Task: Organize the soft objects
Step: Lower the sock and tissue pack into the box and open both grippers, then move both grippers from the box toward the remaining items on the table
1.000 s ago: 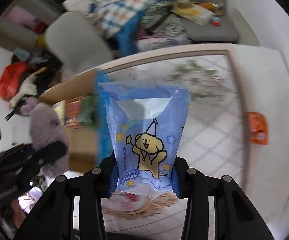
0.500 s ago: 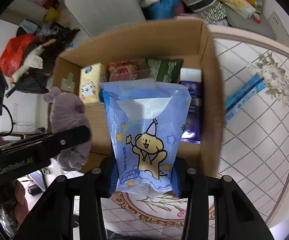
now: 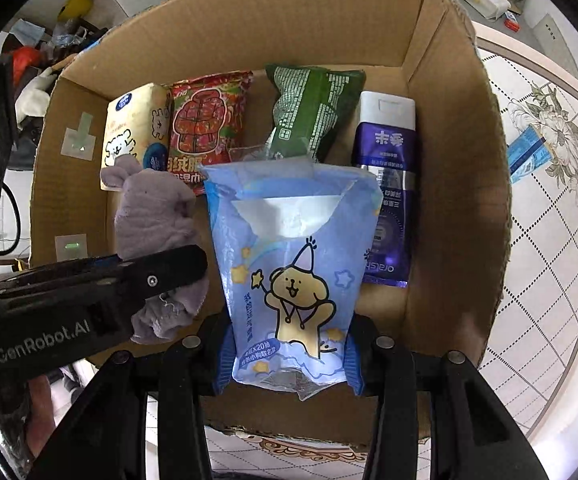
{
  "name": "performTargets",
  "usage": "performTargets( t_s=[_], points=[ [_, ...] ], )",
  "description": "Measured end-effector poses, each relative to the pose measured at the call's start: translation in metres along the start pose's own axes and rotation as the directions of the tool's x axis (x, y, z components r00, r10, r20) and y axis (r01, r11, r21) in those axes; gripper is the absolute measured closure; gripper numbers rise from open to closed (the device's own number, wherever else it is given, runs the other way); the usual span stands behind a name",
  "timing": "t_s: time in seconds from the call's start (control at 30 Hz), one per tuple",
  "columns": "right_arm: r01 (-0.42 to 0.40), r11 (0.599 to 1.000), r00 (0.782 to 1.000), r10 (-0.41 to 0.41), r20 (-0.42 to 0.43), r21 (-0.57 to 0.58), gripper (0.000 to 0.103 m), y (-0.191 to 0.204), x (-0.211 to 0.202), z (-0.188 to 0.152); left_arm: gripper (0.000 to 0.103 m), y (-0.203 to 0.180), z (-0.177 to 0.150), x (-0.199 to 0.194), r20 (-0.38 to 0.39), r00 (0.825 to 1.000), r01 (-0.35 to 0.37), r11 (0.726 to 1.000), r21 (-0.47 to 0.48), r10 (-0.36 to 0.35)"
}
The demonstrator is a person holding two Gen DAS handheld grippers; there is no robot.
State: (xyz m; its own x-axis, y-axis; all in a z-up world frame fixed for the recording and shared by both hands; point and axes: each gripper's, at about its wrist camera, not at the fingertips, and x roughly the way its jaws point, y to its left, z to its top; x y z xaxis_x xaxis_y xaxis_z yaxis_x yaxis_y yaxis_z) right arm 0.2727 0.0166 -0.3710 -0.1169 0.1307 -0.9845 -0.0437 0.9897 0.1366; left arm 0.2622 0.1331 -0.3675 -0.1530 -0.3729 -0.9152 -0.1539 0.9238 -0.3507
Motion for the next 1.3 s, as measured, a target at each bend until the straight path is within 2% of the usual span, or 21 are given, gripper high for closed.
performTargets(
  t_s=[0.03, 0.07, 0.13, 0.17, 0.3, 0.37, 0.4, 0.43, 0.5, 0.63, 0.67, 0.7, 0.87, 1.07, 1.17, 1.3],
  points=[
    [0.004, 1.000, 1.000, -0.004, 0.004, -0.005, 0.053, 0.001, 0.000, 0.000, 0.063, 0.000, 0.001, 0.001, -0.003, 1.000, -0.010, 1.000, -0.001, 0.010],
    [0.009, 1.000, 1.000, -0.009, 0.006, -0.005, 0.047, 0.003, 0.001, 0.001, 0.060, 0.000, 0.000, 0.000, -0.003, 1.000, -0.015, 1.000, -0.003, 0.015],
    [0.010, 1.000, 1.000, -0.010, 0.010, -0.005, 0.040, 0.004, 0.001, 0.001, 0.037, 0.001, -0.002, -0.003, 0.011, 0.999, -0.030, 1.000, -0.006, 0.030],
    [0.006, 1.000, 1.000, -0.006, 0.011, -0.004, 0.037, 0.005, 0.000, 0.001, 0.033, 0.000, -0.004, -0.007, 0.026, 0.999, -0.042, 0.999, -0.004, 0.042],
    [0.018, 1.000, 1.000, -0.018, 0.023, -0.003, 0.037, 0.005, -0.008, -0.003, 0.028, -0.005, -0.012, -0.025, 0.080, 0.994, -0.083, 0.996, 0.020, 0.081],
    [0.022, 1.000, 0.999, -0.022, 0.026, 0.000, 0.037, 0.004, -0.013, -0.007, 0.020, -0.008, -0.016, -0.033, 0.108, 0.989, -0.106, 0.994, 0.032, 0.102],
    [0.027, 1.000, 0.999, -0.027, 0.031, 0.002, 0.037, 0.002, -0.018, -0.010, 0.012, -0.009, -0.020, -0.038, 0.124, 0.986, -0.117, 0.993, 0.034, 0.112],
    [0.031, 1.000, 0.999, -0.031, 0.041, 0.002, 0.036, 0.001, -0.021, -0.012, 0.009, -0.009, -0.024, -0.044, 0.141, 0.983, -0.127, 0.991, 0.035, 0.121],
    [0.060, 0.998, 0.996, -0.061, 0.062, 0.007, 0.027, -0.001, -0.031, -0.018, 0.007, -0.011, -0.033, -0.055, 0.176, 0.973, -0.155, 0.987, 0.035, 0.146],
    [0.081, 0.996, 0.992, -0.083, 0.095, 0.024, 0.015, -0.007, -0.048, -0.031, 0.004, -0.014, -0.050, -0.074, 0.257, 0.944, -0.221, 0.975, 0.031, 0.206],
    [0.082, 0.996, 0.991, -0.085, 0.101, 0.027, 0.007, -0.009, -0.052, -0.034, 0.004, -0.015, -0.054, -0.077, 0.273, 0.937, -0.234, 0.972, 0.031, 0.217],
    [0.085, 0.996, 0.990, -0.089, 0.111, 0.033, 0.004, -0.011, -0.058, -0.038, 0.004, -0.016, -0.058, -0.080, 0.289, 0.929, -0.248, 0.968, 0.028, 0.230],
    [0.095, 0.995, 0.979, -0.100, 0.176, 0.034, 0.004, -0.010, -0.086, -0.058, 0.004, -0.021, -0.083, -0.096, 0.347, 0.903, -0.280, 0.959, 0.033, 0.252],
    [0.110, 0.994, 0.962, -0.109, 0.249, 0.010, 0.004, -0.004, -0.117, -0.086, 0.004, -0.033, -0.112, -0.119, 0.398, 0.888, -0.268, 0.963, 0.037, 0.231],
    [0.082, 0.997, 0.959, -0.082, 0.271, 0.012, 0.004, -0.007, -0.133, -0.099, 0.004, -0.039, -0.124, -0.130, 0.416, 0.885, -0.247, 0.968, 0.038, 0.210],
    [0.018, 1.000, 0.958, -0.022, 0.287, 0.017, 0.004, -0.016, -0.150, -0.110, 0.004, -0.051, -0.134, -0.147, 0.454, 0.866, -0.249, 0.968, 0.032, 0.208]
  ],
)
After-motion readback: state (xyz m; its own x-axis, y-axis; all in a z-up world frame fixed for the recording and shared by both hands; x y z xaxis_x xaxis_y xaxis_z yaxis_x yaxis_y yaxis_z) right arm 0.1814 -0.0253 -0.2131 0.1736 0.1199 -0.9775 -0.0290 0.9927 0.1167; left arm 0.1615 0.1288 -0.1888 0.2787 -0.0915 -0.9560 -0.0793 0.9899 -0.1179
